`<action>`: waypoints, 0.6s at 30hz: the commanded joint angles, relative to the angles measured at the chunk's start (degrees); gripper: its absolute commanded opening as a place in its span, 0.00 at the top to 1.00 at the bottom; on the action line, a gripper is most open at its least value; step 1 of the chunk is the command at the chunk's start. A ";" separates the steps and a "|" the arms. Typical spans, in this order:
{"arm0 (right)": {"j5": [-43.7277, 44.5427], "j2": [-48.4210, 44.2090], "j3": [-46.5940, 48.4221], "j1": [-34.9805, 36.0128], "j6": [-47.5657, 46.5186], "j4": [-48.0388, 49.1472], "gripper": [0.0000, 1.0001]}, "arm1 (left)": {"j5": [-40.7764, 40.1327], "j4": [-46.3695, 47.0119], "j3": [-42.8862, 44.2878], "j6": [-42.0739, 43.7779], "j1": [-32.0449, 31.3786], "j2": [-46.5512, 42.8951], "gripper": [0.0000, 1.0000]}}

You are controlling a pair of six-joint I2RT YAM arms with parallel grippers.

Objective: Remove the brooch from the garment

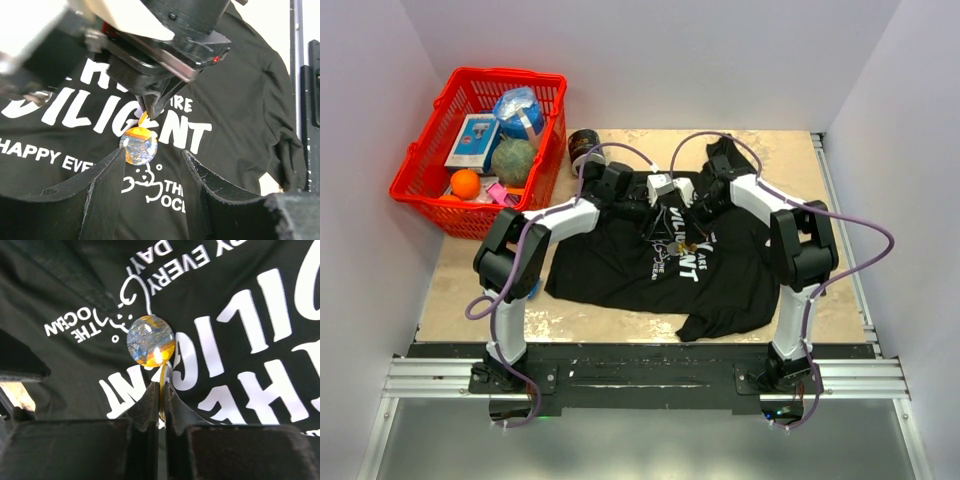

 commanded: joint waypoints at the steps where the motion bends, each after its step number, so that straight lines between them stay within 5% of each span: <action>1: 0.26 2.28 4.25 -1.43 5.82 -0.19 1.00 | -4.98 2.51 -0.70 0.87 -1.45 -3.14 0.48; 11: -17.04 10.19 4.18 -11.54 45.36 8.24 1.00 | -30.04 13.31 -12.04 16.66 -11.55 -12.63 0.48; 18: -31.63 12.40 -7.76 -14.71 73.30 25.46 1.00 | -38.76 16.66 -7.05 24.07 -15.07 -5.01 0.53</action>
